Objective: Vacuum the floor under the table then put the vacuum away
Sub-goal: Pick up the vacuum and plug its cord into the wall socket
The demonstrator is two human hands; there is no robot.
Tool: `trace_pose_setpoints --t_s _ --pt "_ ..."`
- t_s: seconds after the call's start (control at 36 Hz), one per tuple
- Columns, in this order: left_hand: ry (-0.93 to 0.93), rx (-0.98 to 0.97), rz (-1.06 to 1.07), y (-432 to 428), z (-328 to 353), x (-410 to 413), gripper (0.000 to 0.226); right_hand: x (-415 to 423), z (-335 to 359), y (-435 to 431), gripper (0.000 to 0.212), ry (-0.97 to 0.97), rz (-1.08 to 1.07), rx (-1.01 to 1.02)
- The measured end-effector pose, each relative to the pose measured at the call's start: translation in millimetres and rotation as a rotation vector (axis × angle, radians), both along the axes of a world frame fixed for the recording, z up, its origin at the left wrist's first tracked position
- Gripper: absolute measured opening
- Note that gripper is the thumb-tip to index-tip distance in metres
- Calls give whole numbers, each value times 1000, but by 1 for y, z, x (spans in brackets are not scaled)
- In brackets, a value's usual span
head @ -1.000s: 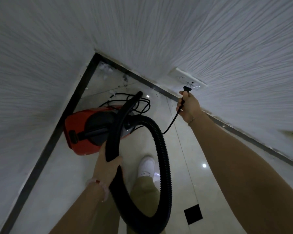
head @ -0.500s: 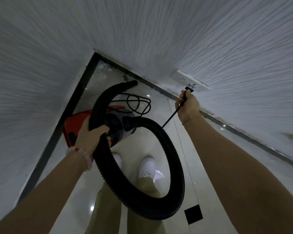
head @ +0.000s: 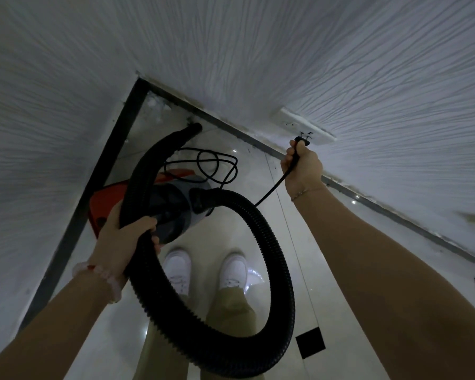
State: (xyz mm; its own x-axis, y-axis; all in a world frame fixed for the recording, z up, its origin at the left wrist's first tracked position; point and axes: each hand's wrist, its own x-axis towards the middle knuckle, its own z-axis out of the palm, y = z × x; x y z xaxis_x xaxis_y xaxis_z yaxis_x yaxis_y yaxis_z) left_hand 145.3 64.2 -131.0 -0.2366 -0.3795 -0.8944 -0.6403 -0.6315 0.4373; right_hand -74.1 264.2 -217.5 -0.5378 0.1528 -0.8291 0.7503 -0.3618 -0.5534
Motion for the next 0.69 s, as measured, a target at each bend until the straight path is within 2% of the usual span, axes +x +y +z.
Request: trace_pose_setpoints --t_s 0.53,0.69 --pt "-23 0 4 10 7 15 51 -16 3 4 26 -44 23 -84" --pt "1 21 45 13 4 7 51 -15 11 4 30 -62 136 -52"
